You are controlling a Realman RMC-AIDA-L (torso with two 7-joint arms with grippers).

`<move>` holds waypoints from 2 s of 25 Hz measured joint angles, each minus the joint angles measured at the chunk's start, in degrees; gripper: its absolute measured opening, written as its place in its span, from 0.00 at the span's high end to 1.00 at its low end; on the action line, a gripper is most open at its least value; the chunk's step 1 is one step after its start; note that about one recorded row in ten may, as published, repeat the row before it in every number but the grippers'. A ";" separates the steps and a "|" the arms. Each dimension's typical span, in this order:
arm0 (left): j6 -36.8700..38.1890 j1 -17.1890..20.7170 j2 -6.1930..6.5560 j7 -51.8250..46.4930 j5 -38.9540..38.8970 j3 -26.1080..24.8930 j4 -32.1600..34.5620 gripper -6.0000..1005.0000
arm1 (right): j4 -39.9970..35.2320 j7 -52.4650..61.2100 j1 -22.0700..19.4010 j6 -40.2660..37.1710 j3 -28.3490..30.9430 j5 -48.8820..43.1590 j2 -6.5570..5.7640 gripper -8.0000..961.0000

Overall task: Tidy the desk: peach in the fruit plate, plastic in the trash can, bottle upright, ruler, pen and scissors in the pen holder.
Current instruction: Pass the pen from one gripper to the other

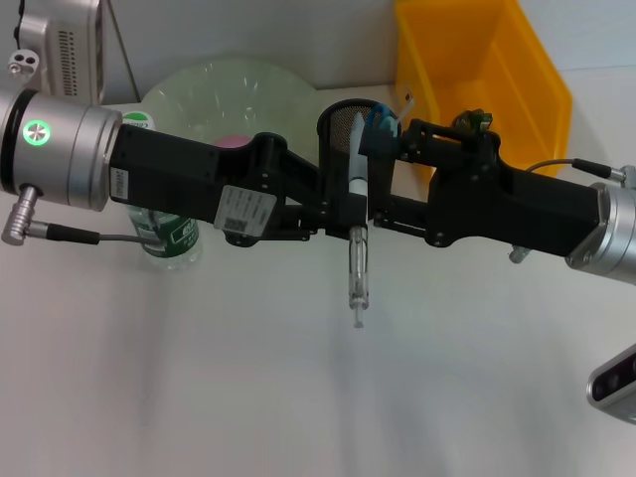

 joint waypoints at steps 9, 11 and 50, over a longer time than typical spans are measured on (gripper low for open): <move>0.05 -0.03 0.00 -0.16 0.01 -0.23 0.00 0.86 | -0.02 -0.05 0.19 -0.51 -0.44 -0.09 -0.16 0.49; 0.04 -0.08 -0.03 -0.16 0.01 -0.07 -0.01 0.86 | 0.07 -0.61 0.25 -0.52 -0.47 -0.11 -0.20 0.56; 0.18 -0.31 -0.55 -1.04 0.05 0.06 -0.17 0.86 | 1.76 -5.25 0.63 -1.30 -0.57 -1.27 -0.70 0.68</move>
